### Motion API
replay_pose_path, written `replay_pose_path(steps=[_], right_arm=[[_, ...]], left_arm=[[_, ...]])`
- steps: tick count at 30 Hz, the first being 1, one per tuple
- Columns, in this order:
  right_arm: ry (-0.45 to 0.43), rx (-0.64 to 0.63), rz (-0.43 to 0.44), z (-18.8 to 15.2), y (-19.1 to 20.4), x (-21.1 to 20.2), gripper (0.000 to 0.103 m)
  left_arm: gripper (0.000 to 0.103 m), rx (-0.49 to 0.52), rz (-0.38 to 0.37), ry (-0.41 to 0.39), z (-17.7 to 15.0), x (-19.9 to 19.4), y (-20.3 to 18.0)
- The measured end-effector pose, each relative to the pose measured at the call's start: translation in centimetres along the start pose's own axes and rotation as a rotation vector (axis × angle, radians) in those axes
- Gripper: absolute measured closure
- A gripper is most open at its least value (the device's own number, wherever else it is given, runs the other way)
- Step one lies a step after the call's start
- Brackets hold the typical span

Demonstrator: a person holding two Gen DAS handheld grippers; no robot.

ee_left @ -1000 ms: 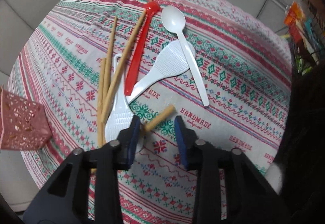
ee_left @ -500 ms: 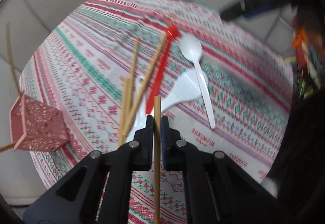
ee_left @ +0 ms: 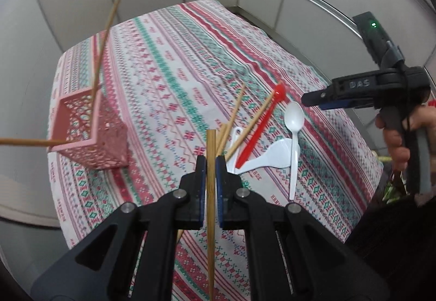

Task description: Organize utensils

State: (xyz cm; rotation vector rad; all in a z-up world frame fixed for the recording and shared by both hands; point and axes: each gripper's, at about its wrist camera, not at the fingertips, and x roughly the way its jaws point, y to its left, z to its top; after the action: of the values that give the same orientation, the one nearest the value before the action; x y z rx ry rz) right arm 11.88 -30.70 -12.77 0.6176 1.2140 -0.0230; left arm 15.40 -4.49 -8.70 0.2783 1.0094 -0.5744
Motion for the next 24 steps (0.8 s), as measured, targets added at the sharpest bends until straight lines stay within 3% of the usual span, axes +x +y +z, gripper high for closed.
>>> replay_pose_path(steps=[4, 8, 16, 22, 24], right_arm=[[0.020, 0.005, 0.056, 0.6, 2.1, 2.1, 0.063], [0.041, 0.007, 0.083, 1.6, 3.9, 4.7, 0.069], [0.015, -0.009, -0.007, 3.2, 6.3, 8.0, 0.077], [-0.038, -0.027, -0.136, 3.6, 8.0, 9.2, 0.079], [-0.059, -0.050, -0.195, 3.4, 8.7, 9.4, 0.085]], left_arm=[[0.095, -0.017, 0.012, -0.005, -0.2, -0.2, 0.1], [0.095, -0.021, 0.022, -0.018, -0.5, -0.7, 0.3], [0.095, -0.061, 0.047, -0.034, -0.8, -1.5, 1.8], [0.095, -0.085, 0.049, -0.039, -0.9, -1.7, 2.2], [0.095, -0.092, 0.045, -0.043, -0.9, -1.8, 2.4]])
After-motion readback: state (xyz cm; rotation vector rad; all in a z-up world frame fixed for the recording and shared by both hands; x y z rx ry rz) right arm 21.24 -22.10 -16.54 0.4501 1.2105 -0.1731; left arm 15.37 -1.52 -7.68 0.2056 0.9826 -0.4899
